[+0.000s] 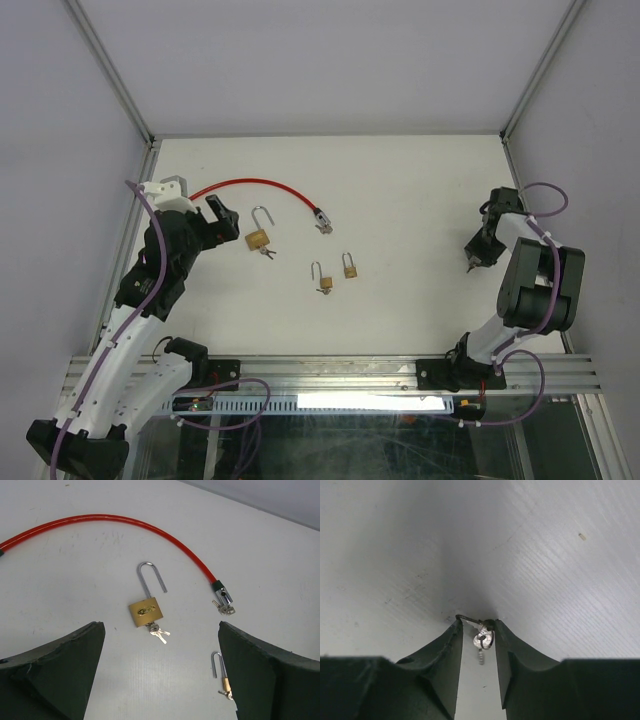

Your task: Unlock with the key

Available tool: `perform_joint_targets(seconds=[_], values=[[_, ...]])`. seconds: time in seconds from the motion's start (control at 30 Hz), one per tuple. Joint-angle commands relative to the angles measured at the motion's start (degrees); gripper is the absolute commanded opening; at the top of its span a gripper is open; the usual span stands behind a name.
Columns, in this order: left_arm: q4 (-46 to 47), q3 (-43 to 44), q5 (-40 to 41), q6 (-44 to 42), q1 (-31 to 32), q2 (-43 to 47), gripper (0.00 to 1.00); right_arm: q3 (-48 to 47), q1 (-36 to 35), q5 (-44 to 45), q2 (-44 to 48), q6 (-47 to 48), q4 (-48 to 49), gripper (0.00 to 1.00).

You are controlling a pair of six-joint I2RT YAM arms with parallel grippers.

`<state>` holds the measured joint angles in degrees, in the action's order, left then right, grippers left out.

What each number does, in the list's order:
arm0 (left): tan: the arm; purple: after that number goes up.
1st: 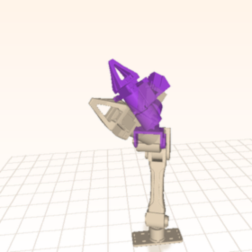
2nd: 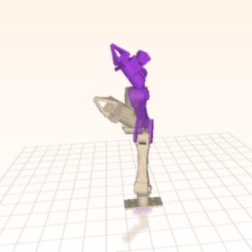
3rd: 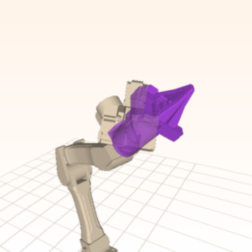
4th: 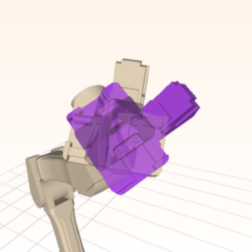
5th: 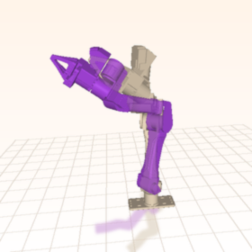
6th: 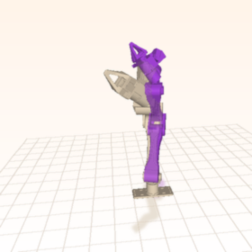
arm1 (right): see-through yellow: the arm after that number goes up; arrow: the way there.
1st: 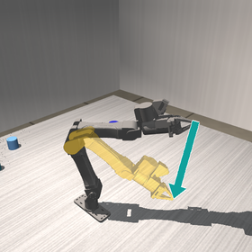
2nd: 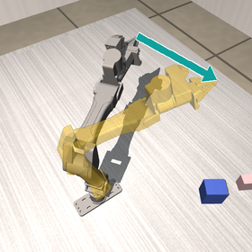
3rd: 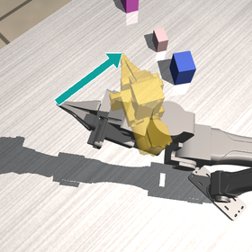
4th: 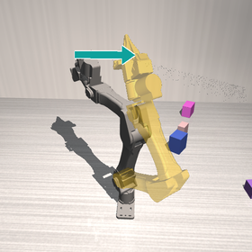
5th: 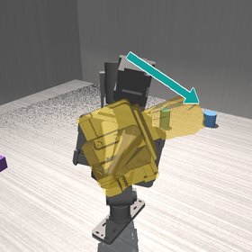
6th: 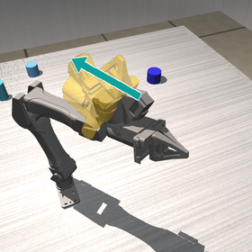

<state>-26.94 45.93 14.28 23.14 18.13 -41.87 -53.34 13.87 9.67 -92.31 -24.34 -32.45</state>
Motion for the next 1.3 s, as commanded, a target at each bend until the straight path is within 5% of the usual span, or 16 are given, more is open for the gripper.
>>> perform_joint_targets(seconds=[0.0,0.23,0.5,0.9,1.27], values=[[3.4,-0.3,-2.1,0.2,-0.9,1.1,0.99,1.3,0.4,-0.2,0.2,-0.4,1.6,0.31],[4.7,-0.1,-8.0,2.1,-0.9,0.7,0.99,3.3,-2.8,-3.7,3.7,0.7,2.8,0.11],[6.9,0.6,-16.8,6.9,-0.9,-1.8,0.99,3.6,-13.9,-6.4,8.0,0.1,4.5,0.00],[17.1,-4.5,-32.2,18.7,-0.8,-7.0,0.97,5.0,-35.7,-7.5,15.3,-0.3,15.0,0.00],[23.6,-6.6,-34.6,29.4,1.8,-15.5,0.90,7.4,-55.7,5.9,17.5,3.4,26.2,0.00]])
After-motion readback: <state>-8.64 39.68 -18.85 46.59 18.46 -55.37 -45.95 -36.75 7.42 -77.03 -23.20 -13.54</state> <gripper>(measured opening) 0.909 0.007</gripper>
